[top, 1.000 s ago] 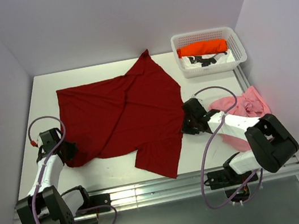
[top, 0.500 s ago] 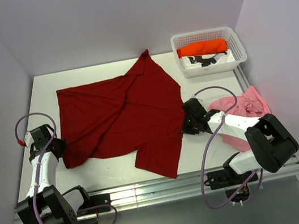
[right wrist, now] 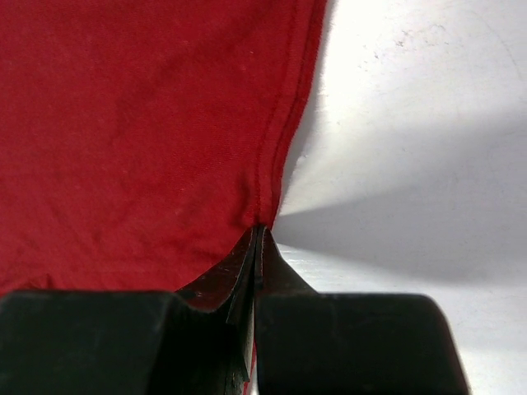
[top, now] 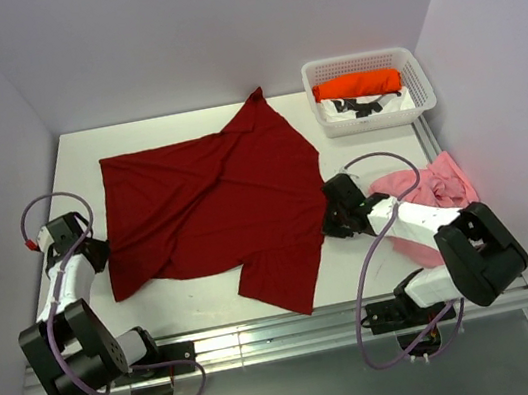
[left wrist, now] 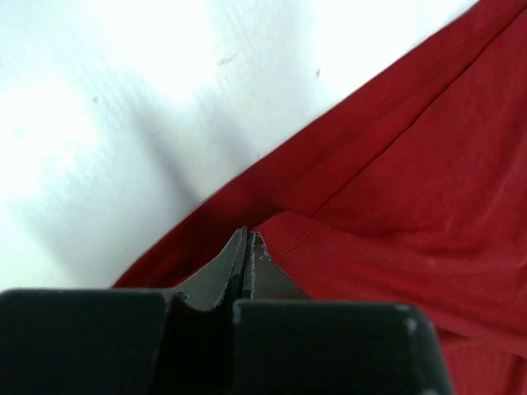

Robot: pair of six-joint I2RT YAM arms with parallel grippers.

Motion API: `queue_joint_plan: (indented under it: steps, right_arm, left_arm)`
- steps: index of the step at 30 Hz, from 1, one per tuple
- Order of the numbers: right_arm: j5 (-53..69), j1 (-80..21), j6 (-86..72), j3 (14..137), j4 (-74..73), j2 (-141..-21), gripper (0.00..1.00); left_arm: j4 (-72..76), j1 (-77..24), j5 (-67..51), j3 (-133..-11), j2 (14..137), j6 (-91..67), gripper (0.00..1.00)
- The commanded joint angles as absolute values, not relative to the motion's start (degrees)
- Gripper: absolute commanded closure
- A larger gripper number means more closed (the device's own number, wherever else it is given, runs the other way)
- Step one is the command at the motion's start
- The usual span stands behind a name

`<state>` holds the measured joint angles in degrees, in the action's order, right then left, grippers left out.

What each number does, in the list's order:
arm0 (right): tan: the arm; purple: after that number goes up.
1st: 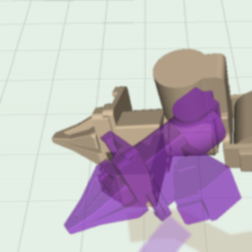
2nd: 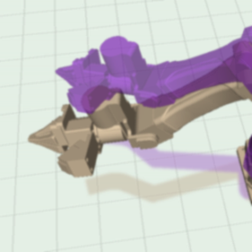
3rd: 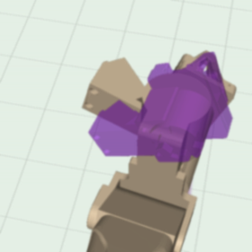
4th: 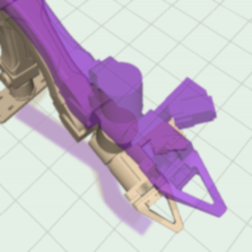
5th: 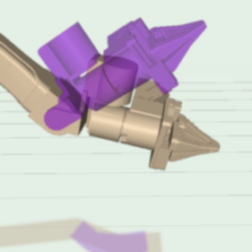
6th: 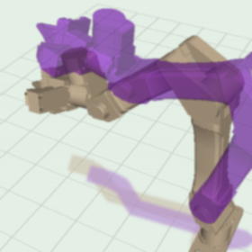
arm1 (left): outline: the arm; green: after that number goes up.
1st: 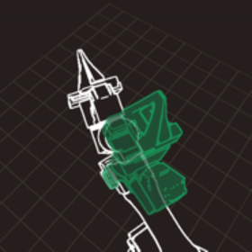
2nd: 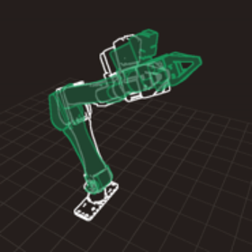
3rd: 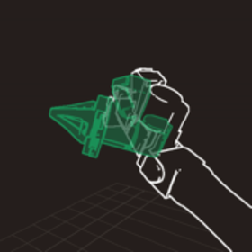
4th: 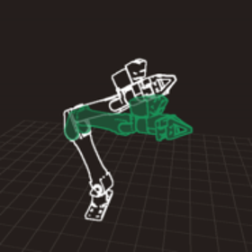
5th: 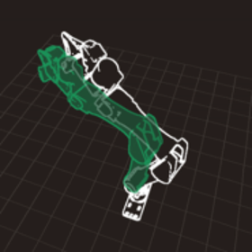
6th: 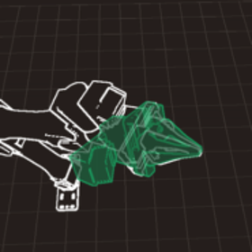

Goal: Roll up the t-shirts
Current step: Flatten the tshirt

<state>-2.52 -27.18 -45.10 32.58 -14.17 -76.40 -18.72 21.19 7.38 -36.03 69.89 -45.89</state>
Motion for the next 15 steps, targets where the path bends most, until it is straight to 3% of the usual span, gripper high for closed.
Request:
queue_joint_plan:
  steps: [1, 15]
  right_arm:
    - [-5.53, -26.89, -44.56, 32.52, -18.28, -74.71, 1.00]
    - [-8.35, -26.46, -44.56, 33.84, -24.25, -71.46, 1.00]
  left_arm:
    - [-14.86, 21.53, 7.47, -39.20, 70.84, -44.30, 1.00]
    - [-7.39, 21.45, 5.01, -41.40, 77.96, -43.33, 1.00]
